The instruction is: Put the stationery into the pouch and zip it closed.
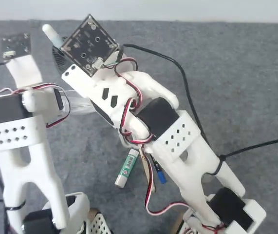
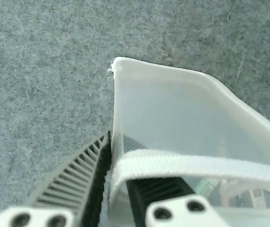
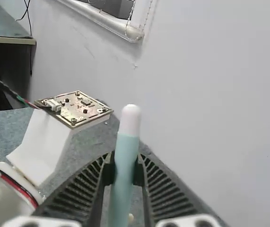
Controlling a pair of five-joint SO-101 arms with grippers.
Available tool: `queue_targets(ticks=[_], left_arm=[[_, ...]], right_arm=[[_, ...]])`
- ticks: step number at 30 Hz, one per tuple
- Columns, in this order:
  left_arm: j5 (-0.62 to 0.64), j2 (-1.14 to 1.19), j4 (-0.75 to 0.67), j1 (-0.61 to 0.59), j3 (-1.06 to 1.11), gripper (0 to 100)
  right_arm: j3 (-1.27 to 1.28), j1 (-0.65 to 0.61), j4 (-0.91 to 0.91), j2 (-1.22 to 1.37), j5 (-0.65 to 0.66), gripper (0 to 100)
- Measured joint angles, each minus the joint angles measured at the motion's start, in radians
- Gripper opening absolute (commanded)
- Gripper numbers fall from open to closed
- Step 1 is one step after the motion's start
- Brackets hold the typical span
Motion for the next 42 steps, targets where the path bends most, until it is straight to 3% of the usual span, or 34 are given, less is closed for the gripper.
queue_targets(ticks=[13,27,32,42], left_arm=[[0.000,0.000,0.000,-0.002,0.000,1],[0.000,0.000,0.000,-0.002,0.000,1],[0.000,0.000,0.000,-0.002,0.000,1],[0.000,0.000,0.000,-0.002,0.000,1]], right_arm=[[0.000,-0.061,0.018,-0.078,-0.041,0.6],[0.002,0.020,0.000,-0.025,-0.193,0.6],[0.097,0.077,-0.087,-0.026,-0.284,0.6],[0.255,0.060,-0.106,-0.212,-0.295,0.6]])
